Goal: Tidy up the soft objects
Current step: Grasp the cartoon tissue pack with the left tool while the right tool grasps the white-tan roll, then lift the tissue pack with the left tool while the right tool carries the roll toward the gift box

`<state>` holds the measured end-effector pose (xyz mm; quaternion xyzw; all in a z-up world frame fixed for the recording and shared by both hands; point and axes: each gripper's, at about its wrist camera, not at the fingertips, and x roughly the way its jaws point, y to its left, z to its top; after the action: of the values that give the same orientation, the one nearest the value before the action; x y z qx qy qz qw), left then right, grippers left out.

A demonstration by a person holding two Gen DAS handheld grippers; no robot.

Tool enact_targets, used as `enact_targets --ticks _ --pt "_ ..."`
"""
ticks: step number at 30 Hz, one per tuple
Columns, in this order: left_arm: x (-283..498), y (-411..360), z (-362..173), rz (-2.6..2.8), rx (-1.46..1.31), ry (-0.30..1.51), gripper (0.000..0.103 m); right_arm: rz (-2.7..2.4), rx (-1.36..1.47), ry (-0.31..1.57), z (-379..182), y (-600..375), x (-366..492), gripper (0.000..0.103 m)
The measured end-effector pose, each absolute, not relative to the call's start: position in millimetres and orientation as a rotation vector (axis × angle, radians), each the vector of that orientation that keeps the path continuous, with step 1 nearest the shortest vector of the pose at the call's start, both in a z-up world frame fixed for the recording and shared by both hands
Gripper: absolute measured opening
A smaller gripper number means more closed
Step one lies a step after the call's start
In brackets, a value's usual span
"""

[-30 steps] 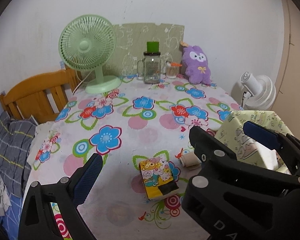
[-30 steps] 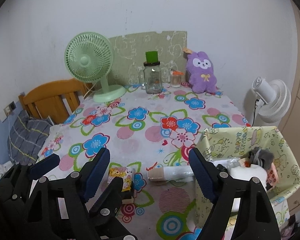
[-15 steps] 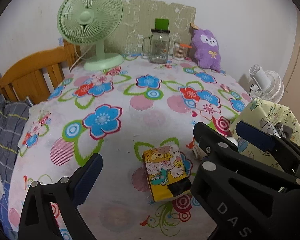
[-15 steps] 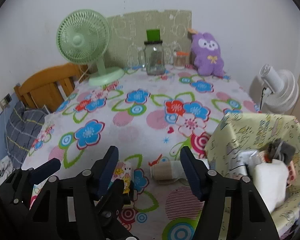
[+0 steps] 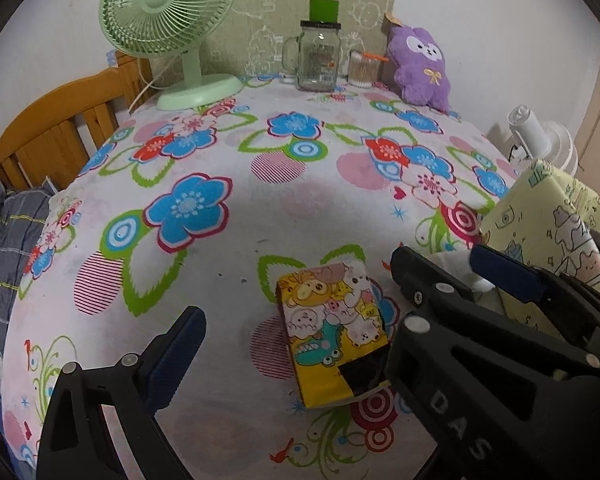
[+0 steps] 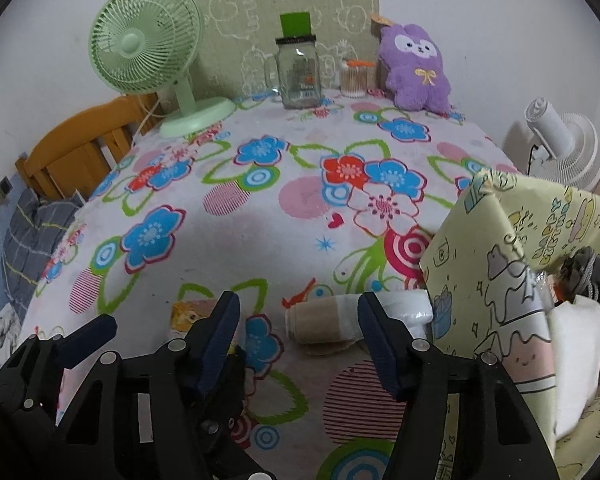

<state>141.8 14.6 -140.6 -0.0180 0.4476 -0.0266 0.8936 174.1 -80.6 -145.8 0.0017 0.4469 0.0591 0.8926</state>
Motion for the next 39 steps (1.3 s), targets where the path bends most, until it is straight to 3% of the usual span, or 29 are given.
enact_targets --ticks 7,20,26,28,39 --pt "147.0 10.0 -150.8 -0.045 -0.027 0.957 0.098 0.113 0.011 0.974 -160.4 -85.6 180.6 0.059" --pt "151.1 7.3 -162.3 -0.039 -0.018 0.978 0.092 0.082 -0.041 0.993 -171.9 -85.6 185.6 0.033" --pt "149.0 8.4 -160.2 -0.038 -0.012 0.956 0.069 0.085 -0.034 0.995 -171.8 -84.8 185.1 0.031" --pt "147.9 8.6 -158.6 -0.054 -0.013 0.954 0.052 0.096 -0.025 0.999 -171.6 -83.7 184.6 0.03" --pt "138.2 12.2 -153.2 -0.062 -0.028 0.958 0.048 0.119 0.005 1.009 -166.4 -79.5 174.9 0.029"
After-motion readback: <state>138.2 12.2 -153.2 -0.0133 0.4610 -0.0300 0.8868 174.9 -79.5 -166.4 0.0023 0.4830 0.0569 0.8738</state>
